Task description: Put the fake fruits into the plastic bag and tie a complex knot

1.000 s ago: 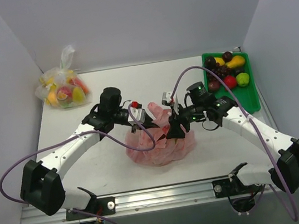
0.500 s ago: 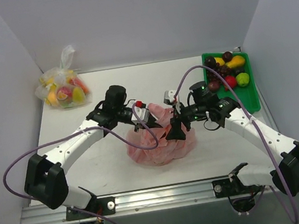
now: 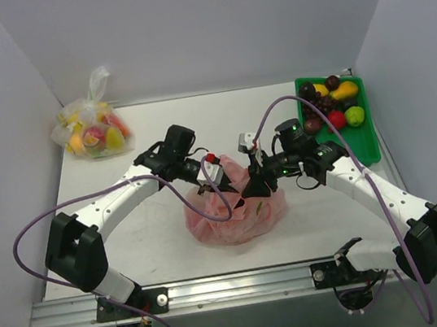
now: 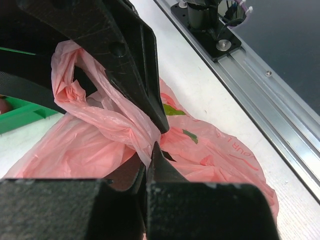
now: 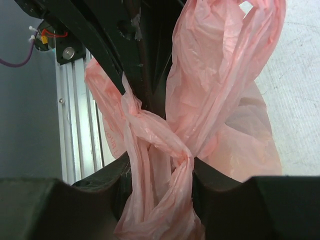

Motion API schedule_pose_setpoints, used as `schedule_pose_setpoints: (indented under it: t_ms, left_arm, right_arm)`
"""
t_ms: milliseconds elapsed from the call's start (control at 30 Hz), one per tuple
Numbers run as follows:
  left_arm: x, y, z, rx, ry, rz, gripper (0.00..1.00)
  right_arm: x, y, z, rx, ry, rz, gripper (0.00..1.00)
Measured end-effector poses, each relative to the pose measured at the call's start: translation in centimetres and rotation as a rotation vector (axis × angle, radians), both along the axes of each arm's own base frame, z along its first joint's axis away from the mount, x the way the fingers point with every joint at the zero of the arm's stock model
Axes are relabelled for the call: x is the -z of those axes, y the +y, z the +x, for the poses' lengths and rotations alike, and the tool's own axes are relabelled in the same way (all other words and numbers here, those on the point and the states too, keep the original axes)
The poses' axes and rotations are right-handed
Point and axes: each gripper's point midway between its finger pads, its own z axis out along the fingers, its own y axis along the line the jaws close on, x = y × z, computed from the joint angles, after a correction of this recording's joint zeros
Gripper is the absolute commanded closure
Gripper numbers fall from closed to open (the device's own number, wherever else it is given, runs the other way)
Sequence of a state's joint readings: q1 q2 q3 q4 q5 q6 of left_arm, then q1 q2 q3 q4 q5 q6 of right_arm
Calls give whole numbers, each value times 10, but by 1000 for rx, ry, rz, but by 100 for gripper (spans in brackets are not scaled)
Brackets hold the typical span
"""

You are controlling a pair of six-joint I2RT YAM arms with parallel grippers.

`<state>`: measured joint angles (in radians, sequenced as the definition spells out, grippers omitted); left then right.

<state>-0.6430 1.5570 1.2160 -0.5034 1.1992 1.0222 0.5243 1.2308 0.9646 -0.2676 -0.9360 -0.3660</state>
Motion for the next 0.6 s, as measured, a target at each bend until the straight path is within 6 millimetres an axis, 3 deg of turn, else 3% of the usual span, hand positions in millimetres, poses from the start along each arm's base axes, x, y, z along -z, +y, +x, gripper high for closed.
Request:
schedule_pose_setpoints:
  t_ms: [133, 200, 300, 333, 433, 600]
  left_arm:
    - [1, -2, -1, 13, -18, 9, 97]
    - [0, -5, -2, 19, -22, 15, 95]
    - [0, -7, -3, 20, -29, 27, 78]
    - [1, -7, -3, 18, -27, 32, 67]
    - [1, -1, 1, -4, -9, 46, 51]
    - [-18, 31, 17, -126, -2, 36, 42]
  right_arm:
    - [0, 0, 0, -1, -1, -1, 66]
    - [0, 1, -1, -6, -5, -2, 81]
    - [1, 1, -2, -11, -3, -5, 99]
    - [1, 0, -2, -9, -2, -7, 100]
    - [2, -1, 0, -4, -5, -8, 100]
    - [1, -1, 1, -7, -19, -5, 100]
